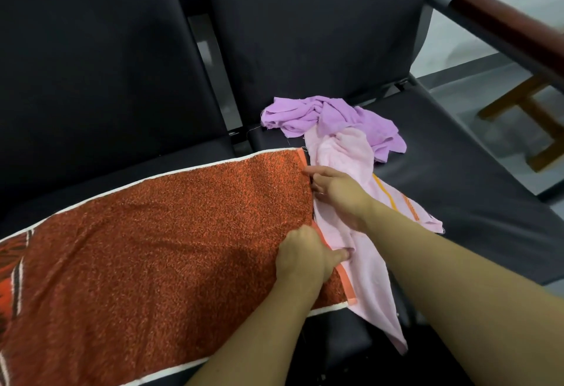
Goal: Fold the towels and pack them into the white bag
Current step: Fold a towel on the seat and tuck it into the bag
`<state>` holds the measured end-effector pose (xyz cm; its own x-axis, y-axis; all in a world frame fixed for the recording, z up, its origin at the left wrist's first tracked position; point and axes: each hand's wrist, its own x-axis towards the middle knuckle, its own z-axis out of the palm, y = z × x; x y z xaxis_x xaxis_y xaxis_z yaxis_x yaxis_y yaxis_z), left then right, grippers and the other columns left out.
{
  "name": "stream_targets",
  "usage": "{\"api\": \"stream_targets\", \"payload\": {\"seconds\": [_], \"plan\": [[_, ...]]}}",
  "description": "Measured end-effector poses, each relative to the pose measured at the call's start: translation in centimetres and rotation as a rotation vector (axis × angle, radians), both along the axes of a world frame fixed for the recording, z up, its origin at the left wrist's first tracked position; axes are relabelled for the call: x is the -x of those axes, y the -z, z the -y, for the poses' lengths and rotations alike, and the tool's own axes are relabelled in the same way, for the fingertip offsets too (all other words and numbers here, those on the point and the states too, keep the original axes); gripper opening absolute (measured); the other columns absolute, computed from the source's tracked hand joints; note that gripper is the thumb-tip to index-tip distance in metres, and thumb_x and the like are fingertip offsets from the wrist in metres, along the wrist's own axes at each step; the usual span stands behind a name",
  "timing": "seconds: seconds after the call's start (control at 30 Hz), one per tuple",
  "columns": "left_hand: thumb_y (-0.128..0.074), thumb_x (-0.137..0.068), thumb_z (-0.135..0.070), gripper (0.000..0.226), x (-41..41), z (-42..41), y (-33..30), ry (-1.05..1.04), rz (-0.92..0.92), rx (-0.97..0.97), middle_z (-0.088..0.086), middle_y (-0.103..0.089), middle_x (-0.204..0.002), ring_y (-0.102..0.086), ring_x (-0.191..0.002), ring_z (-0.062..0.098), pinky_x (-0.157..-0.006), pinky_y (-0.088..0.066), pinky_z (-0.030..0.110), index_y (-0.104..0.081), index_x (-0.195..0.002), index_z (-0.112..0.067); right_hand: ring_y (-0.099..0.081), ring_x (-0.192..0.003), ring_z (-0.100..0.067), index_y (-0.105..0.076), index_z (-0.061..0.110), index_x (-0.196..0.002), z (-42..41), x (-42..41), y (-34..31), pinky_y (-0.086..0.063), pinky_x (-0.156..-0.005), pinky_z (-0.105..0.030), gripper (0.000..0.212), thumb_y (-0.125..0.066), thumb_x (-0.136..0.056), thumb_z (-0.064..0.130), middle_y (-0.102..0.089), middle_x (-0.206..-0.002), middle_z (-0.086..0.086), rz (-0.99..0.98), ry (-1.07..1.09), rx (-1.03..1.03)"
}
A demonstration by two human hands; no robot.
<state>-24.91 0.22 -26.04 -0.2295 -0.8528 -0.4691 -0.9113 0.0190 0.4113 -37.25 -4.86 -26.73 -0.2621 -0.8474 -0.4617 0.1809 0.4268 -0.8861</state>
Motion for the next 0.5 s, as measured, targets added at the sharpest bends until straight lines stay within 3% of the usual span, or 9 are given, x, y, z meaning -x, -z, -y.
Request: {"api": "stream_targets", "payload": {"seconds": [0.1,0.2,0.3,0.37,0.4,0.5], "plan": [[-0.069,-0.070,-0.079,0.075,-0.1,0.5,0.4,0.072,-0.025,0.016,0.012,-0.074,-0.102,-0.067,-0.107,0.030,-0.087,-0.052,0.036,-0.066,-0.101,-0.011,-0.054,-0.064,-0.005,-0.072,0.014,-0.097,1.8,0.3,-1.0,-0.043,-0.065,-0.020,0.028,-0.049,-0.096,0.000,-0.065,-0.078,0.004,-0.114,-0.043,-0.041],[-0.059,-0.070,-0.081,0.076,-0.3,0.9,1.1,0.116,-0.087,-0.017,0.011,-0.074,-0.077,-0.073,-0.084,0.024,-0.084,-0.058,0.035,-0.069,-0.085,-0.007,-0.046,-0.059,-0.015,-0.059,0.017,-0.065,3.6,-0.3,-1.0,-0.039,-0.062,-0.029,0.029,-0.060,-0.093,0.010,-0.054,-0.064,-0.001,-0.353,-0.058,-0.120],[-0.067,-0.080,-0.067,0.065,-1.1,1.3,1.4,0.145,-0.229,-0.120,0.006,-0.071,-0.057,-0.065,-0.052,0.011,-0.068,-0.058,0.025,-0.067,-0.064,-0.005,-0.060,-0.074,-0.028,-0.066,0.009,-0.085,4.7,-0.9,-1.0,-0.049,-0.073,-0.036,0.029,-0.076,-0.088,0.036,-0.063,-0.081,-0.013,-0.575,-0.068,-0.211],[-0.074,-0.085,-0.051,0.052,-1.6,1.3,0.9,0.106,-0.358,-0.253,0.010,-0.071,-0.059,-0.063,-0.046,0.014,-0.056,-0.054,0.022,-0.063,-0.056,-0.009,-0.067,-0.096,-0.031,-0.068,0.001,-0.111,4.9,-1.2,-0.6,-0.050,-0.086,-0.036,0.050,-0.081,-0.083,0.040,-0.069,-0.103,-0.016,-0.592,-0.057,-0.258],[-0.076,-0.087,-0.044,0.046,-2.0,1.2,0.7,0.071,-0.428,-0.327,0.011,-0.071,-0.061,-0.063,-0.047,0.018,-0.052,-0.053,0.024,-0.062,-0.058,-0.011,-0.066,-0.099,-0.029,-0.068,0.003,-0.114,5.0,-1.3,-0.3,-0.050,-0.087,-0.035,0.051,-0.083,-0.081,0.040,-0.069,-0.107,-0.015,-0.579,-0.047,-0.268],[-0.076,-0.090,-0.033,0.036,-2.8,1.2,0.5,-0.024,-0.593,-0.445,0.008,-0.065,-0.060,-0.059,-0.046,0.018,-0.046,-0.050,0.025,-0.062,-0.070,-0.007,-0.058,-0.072,-0.022,-0.067,0.014,-0.079,4.7,-1.4,0.2,-0.049,-0.074,-0.036,0.030,-0.086,-0.077,0.037,-0.066,-0.081,-0.009,-0.534,-0.029,-0.241]]}}
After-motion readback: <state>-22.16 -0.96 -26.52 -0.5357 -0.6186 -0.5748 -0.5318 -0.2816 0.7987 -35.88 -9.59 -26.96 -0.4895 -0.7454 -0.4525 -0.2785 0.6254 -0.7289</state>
